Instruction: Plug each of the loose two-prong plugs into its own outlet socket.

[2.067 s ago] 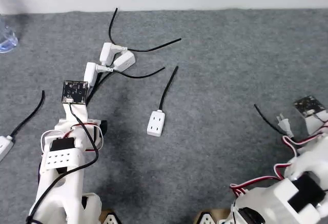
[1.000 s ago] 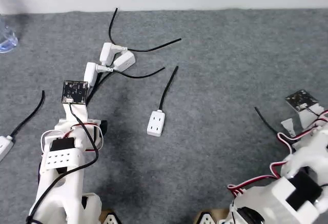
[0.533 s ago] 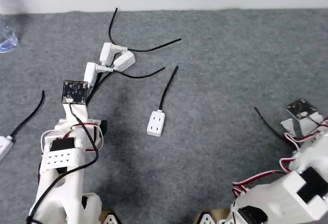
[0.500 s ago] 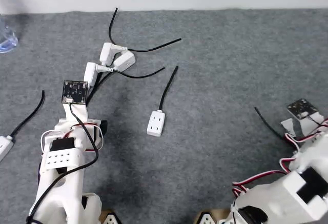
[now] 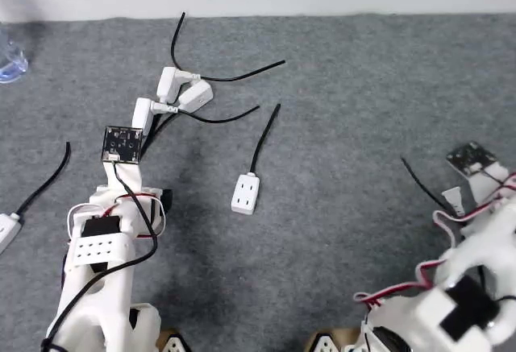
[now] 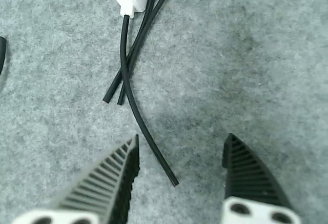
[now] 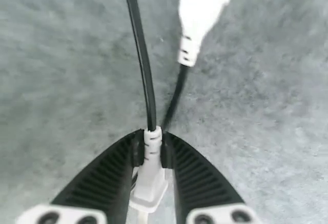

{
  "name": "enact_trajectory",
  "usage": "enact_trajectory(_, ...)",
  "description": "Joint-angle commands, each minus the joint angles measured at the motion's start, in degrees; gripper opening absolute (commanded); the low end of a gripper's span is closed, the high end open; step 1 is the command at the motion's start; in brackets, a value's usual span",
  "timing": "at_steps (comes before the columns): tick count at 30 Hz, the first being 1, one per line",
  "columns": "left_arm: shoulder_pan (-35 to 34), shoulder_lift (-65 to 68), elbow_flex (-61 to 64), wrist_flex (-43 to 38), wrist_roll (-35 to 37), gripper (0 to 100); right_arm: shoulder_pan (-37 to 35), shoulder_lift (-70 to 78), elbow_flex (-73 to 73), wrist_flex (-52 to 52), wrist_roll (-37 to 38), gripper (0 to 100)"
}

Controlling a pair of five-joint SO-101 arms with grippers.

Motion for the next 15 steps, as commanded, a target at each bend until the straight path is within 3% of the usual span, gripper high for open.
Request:
enact_trajectory(1, 0.35, -0.97, -0.48, -1.23, 0.62, 25, -4.00, -8.31, -2.81, 8.75, 0.35, 0.9)
enact_trajectory(5, 0.44, -1.32, -0.57, -1.14, 0.97, 25, -10.68, -13.14, -2.73, 18.77, -1.32, 0.9)
enact_trajectory(11, 7.74, -1.41, -3.30, 0.44, 1.05, 25, -26.68, -17.71, -2.90, 21.93, -16.53, 0.9)
enact_trajectory(15, 11.69, -1.41, -9.27, 7.74, 1.58, 25, -38.64, -22.11, -3.16, 21.32, -25.05, 0.9)
